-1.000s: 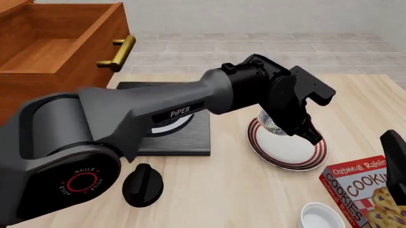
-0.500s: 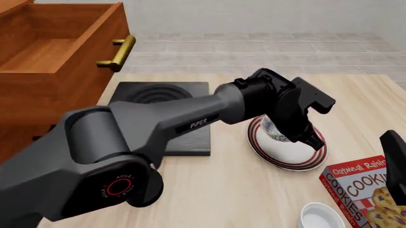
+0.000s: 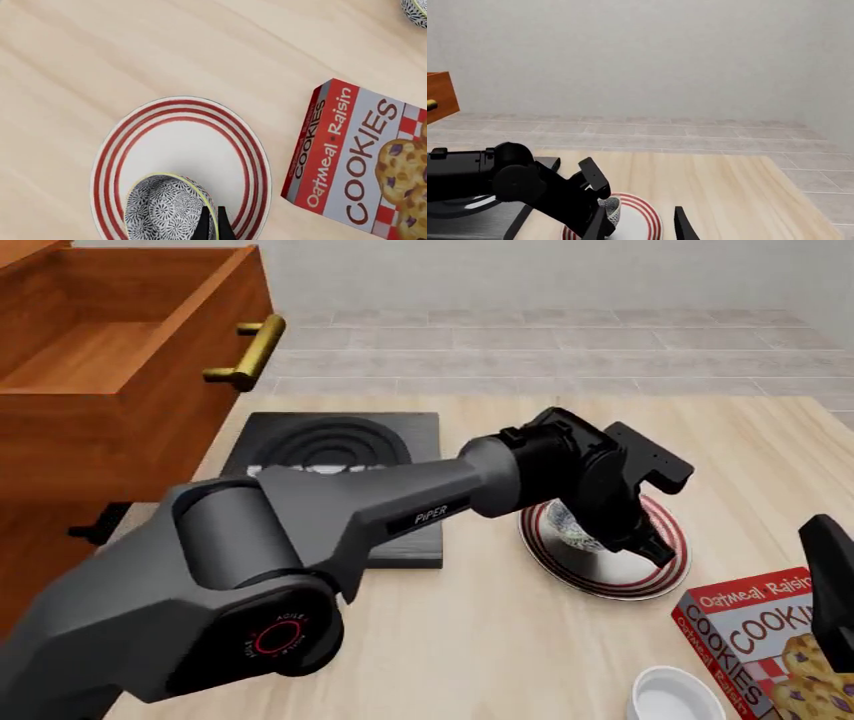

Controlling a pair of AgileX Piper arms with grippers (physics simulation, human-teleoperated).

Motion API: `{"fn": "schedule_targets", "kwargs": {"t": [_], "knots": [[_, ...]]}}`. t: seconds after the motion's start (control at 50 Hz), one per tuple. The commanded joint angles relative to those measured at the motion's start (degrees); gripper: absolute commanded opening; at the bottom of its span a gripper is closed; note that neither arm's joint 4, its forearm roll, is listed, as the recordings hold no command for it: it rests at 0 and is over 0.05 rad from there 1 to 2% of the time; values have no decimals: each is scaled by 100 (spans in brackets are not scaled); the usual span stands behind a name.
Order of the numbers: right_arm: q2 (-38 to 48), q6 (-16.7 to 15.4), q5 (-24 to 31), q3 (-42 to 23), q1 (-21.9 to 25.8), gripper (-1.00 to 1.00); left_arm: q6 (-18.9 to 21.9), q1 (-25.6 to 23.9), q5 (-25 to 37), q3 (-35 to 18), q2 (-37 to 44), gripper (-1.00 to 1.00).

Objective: Pick the akita bowl in the top layer of the wooden cabinet and place it on the plate.

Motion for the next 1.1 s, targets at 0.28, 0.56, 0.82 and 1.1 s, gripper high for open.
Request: {"fn": "schedule_targets", "kwargs": {"t": [0.28,0.56,0.82,1.1], "knots": [[0,23,2,-12,-5,100,-235,-152,38,-330,361,100],[0,19,0,-18,5,100,-310,-269,98,-347,291,100],[0,1,-11,-28,17,100,-248,-285,189,-345,92,100],[0,-19,-27,-25,23,100,-52,-157,379,-355,-175,100]]}}
